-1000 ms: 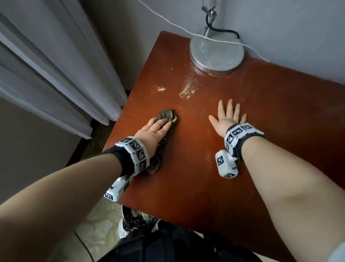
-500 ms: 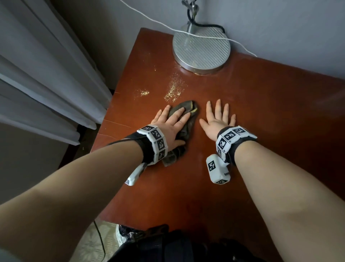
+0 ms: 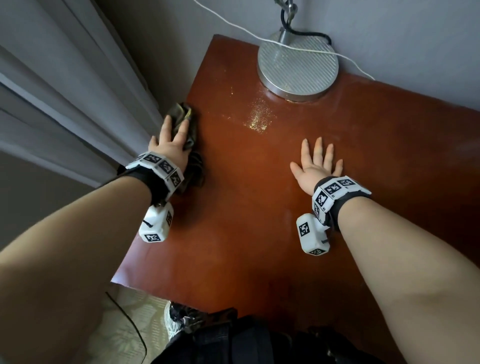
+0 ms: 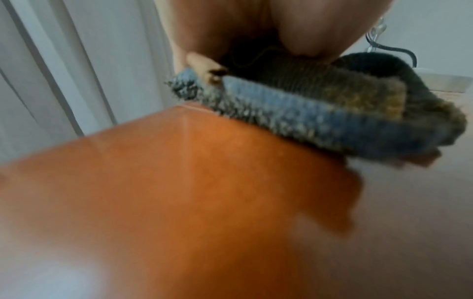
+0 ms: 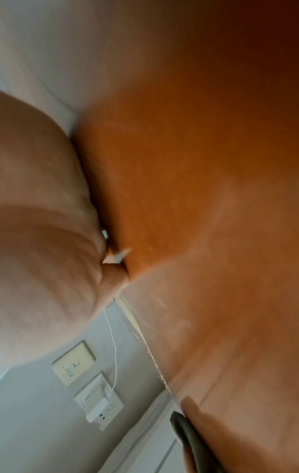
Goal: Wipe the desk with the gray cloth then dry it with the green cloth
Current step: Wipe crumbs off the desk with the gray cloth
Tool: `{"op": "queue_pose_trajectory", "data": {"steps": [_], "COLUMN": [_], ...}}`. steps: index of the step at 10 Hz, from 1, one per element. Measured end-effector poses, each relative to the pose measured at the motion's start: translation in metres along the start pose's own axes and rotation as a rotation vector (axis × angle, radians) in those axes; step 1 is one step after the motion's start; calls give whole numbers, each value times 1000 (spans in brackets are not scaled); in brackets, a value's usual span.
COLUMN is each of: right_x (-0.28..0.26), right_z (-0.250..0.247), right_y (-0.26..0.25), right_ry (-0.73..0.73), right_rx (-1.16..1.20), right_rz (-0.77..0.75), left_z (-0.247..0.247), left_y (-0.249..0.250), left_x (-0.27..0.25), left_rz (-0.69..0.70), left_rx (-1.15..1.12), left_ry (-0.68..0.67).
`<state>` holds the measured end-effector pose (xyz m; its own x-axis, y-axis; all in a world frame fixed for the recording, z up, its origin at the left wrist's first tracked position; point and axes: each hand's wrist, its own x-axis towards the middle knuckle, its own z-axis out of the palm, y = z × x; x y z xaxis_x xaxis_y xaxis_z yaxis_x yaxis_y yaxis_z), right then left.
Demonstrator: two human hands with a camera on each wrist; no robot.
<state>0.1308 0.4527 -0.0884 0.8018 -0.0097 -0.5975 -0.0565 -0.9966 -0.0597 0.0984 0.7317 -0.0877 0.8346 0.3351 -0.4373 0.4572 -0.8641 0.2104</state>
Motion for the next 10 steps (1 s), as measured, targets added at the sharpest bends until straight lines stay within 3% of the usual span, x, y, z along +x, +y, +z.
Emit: {"op": "queue_pose_trajectory", "data": {"steps": [1, 2, 3, 4, 5, 8, 9, 10], "right_x": [-1, -1, -2, -3, -5, -3, -2, -4], "right_z": [1, 1, 2, 3, 3, 4, 3, 3], "right_y": [-1, -2, -1, -3, -3, -3, -2, -4], "right_ry": [8, 16, 25, 42, 57, 50, 50, 48], "right_rx": [-6, -13, -17, -18, -13, -32, -31, -26], "right_rz": [3, 5, 11, 9, 9, 19, 18, 16], "left_z": [-1, -2, 8, 26, 36, -15, -12, 2], "left_y": [-10, -25, -26, 1, 19, -80, -75, -26], "left_x": [-14, -31, -51, -69, -66, -36, -48, -60], "left_rz": [-31, 53, 367, 471, 437, -40, 156, 480], "left_rx": [-81, -134, -161, 130, 354, -141, -235, -197], "left_ry": [58, 171, 211, -94, -211, 50, 271, 231]}}
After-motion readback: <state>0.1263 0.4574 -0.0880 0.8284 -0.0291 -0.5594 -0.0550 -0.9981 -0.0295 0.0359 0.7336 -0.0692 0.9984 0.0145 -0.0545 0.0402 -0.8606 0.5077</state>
